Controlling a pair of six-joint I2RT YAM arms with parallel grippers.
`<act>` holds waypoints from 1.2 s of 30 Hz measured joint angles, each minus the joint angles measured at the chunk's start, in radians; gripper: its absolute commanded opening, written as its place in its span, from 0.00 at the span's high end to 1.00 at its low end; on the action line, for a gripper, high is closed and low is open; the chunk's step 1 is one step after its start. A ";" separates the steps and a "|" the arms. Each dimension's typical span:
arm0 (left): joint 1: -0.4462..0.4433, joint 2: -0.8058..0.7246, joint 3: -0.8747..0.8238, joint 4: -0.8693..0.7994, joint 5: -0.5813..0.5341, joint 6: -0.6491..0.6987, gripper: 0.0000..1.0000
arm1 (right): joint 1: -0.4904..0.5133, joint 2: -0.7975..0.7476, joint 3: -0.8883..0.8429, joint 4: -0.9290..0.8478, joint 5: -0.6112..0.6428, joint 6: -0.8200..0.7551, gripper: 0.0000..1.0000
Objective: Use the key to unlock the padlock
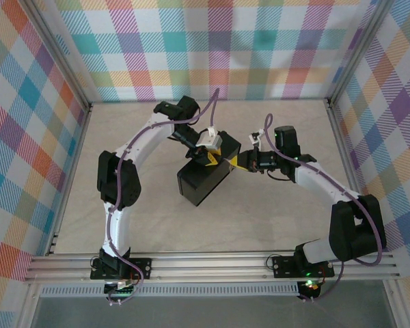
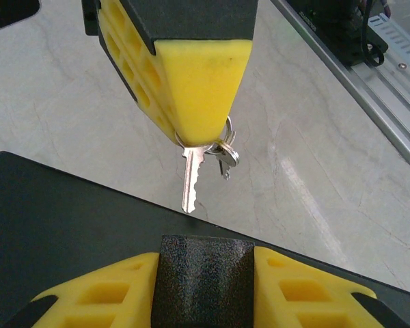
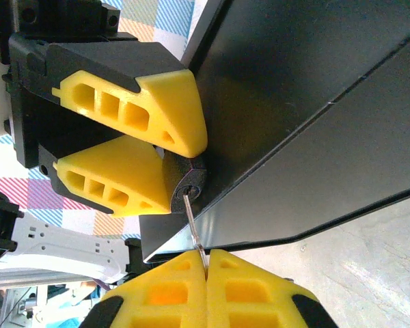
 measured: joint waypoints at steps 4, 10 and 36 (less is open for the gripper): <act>0.000 -0.004 -0.008 0.010 0.002 -0.004 0.67 | 0.008 0.004 0.000 0.007 -0.006 0.000 0.97; 0.000 -0.005 -0.008 0.012 0.001 -0.008 0.68 | 0.016 0.005 -0.002 0.024 -0.006 0.009 0.97; 0.001 -0.015 -0.027 0.034 0.005 -0.023 0.68 | 0.038 -0.007 -0.057 0.069 0.006 0.024 0.97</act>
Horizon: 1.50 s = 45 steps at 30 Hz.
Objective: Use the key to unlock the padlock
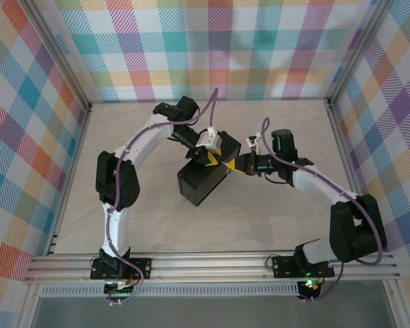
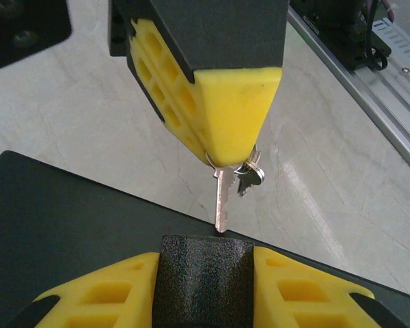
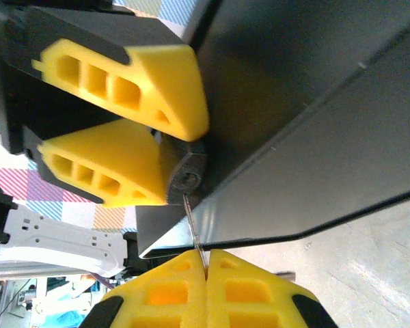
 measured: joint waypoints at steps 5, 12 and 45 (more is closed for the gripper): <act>0.000 -0.001 0.000 0.002 -0.001 0.000 0.68 | 0.000 -0.002 -0.011 0.000 0.003 0.006 0.97; 0.000 -0.002 -0.001 0.003 -0.001 -0.003 0.68 | 0.000 -0.002 -0.011 0.024 0.003 0.034 0.97; 0.002 -0.013 -0.021 0.024 0.002 -0.007 0.68 | 0.011 0.003 -0.010 0.082 -0.008 0.104 0.98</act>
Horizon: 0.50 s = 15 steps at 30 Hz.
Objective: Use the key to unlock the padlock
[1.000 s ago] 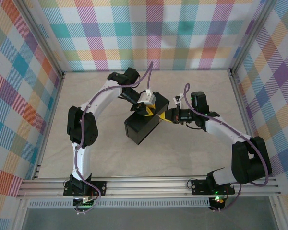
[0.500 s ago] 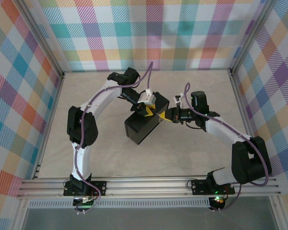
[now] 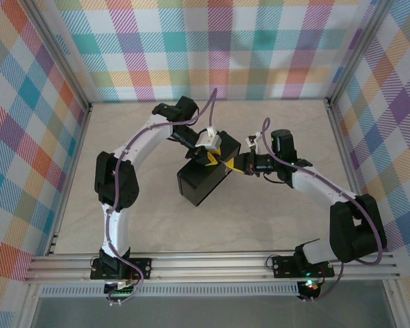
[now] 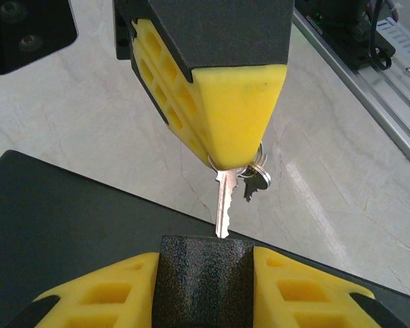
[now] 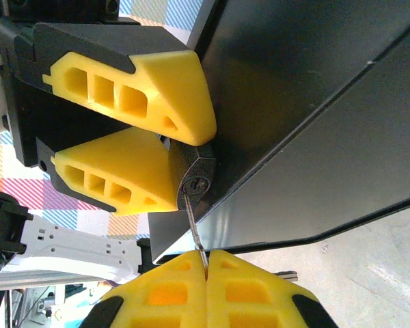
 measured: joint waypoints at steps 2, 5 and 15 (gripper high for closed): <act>0.001 -0.003 -0.005 0.005 0.000 0.000 0.68 | 0.002 0.005 0.000 -0.001 0.000 0.000 0.98; 0.002 -0.006 -0.010 0.010 0.000 0.000 0.68 | 0.003 0.011 0.002 -0.002 0.000 0.000 0.98; 0.005 -0.006 -0.011 0.012 0.000 -0.003 0.68 | 0.003 0.021 0.002 0.008 0.000 0.023 0.98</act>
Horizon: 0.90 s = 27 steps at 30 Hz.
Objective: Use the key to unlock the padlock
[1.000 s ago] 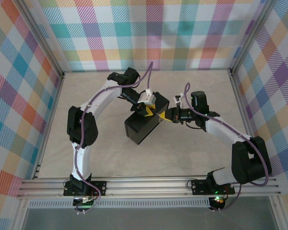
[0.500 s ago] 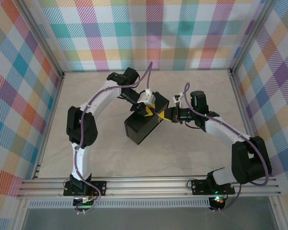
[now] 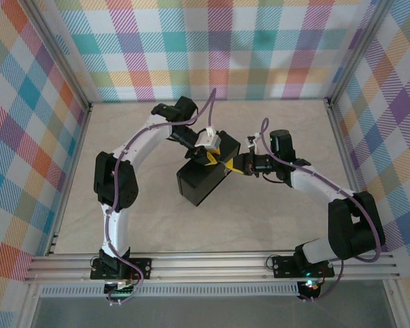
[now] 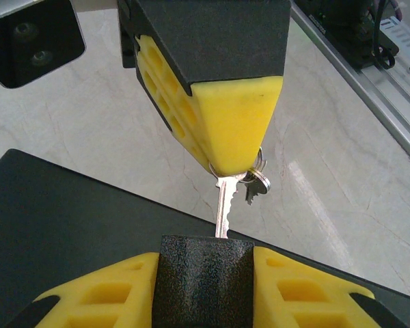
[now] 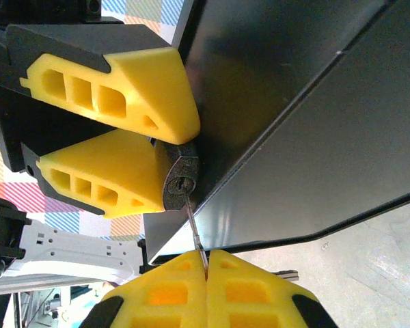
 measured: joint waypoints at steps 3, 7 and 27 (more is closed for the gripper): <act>0.000 0.000 0.000 0.000 0.000 0.000 0.68 | 0.000 0.000 0.000 0.001 0.000 0.003 0.98; 0.000 0.000 0.000 0.000 -0.002 0.000 0.68 | 0.000 0.000 0.000 -0.002 0.001 0.003 0.98; 0.000 -0.001 0.000 0.000 -0.003 0.000 0.68 | -0.008 -0.004 0.005 -0.010 0.005 -0.005 0.98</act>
